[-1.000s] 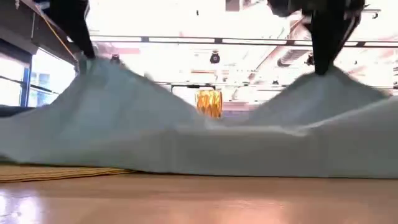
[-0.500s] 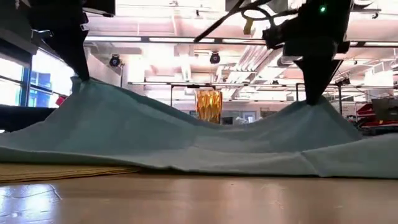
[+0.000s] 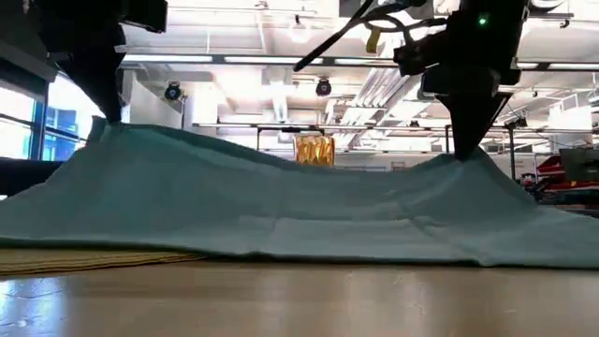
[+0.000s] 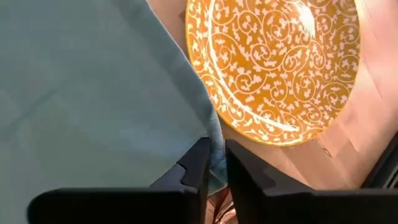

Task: Set table place
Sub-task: Fold the blue table napkin

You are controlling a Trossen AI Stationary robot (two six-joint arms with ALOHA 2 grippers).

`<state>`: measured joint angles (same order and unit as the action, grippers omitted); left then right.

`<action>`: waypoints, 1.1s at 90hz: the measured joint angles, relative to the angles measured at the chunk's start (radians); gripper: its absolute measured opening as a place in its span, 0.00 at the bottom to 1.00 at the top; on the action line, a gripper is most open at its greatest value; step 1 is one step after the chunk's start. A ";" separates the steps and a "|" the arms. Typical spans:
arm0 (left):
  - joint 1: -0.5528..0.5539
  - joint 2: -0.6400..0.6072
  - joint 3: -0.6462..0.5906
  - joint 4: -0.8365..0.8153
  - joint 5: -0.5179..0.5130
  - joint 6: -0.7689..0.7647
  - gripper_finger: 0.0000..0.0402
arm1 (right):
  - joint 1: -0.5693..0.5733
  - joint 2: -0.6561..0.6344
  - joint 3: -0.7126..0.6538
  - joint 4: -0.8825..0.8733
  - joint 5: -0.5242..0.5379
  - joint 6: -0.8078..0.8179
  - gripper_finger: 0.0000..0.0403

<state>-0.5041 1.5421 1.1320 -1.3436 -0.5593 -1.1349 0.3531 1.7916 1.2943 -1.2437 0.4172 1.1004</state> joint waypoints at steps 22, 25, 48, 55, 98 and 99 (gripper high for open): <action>0.002 0.000 0.000 -0.013 0.001 -0.043 0.22 | 0.007 -0.002 0.000 -0.044 0.006 0.070 0.28; 0.002 0.000 0.000 -0.018 0.004 -0.043 0.23 | 0.009 -0.004 0.000 -0.047 0.006 0.070 0.29; -0.026 -0.025 0.001 -0.029 0.149 -0.089 0.28 | 0.092 -0.096 0.046 -0.137 0.060 0.166 0.40; -0.040 -0.043 0.002 -0.025 0.241 -0.135 0.28 | 0.141 -0.148 0.047 -0.095 0.062 0.185 0.41; -0.141 -0.069 -0.196 0.381 0.508 -0.447 0.26 | 0.322 -0.103 -0.157 0.553 -0.085 0.287 0.40; -0.142 -0.069 -0.205 0.394 0.508 -0.451 0.26 | 0.322 -0.096 -0.161 0.558 -0.092 0.292 0.40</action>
<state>-0.6461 1.4734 0.9273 -0.9493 -0.0511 -1.5861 0.6748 1.6954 1.1335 -0.6858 0.3252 1.3922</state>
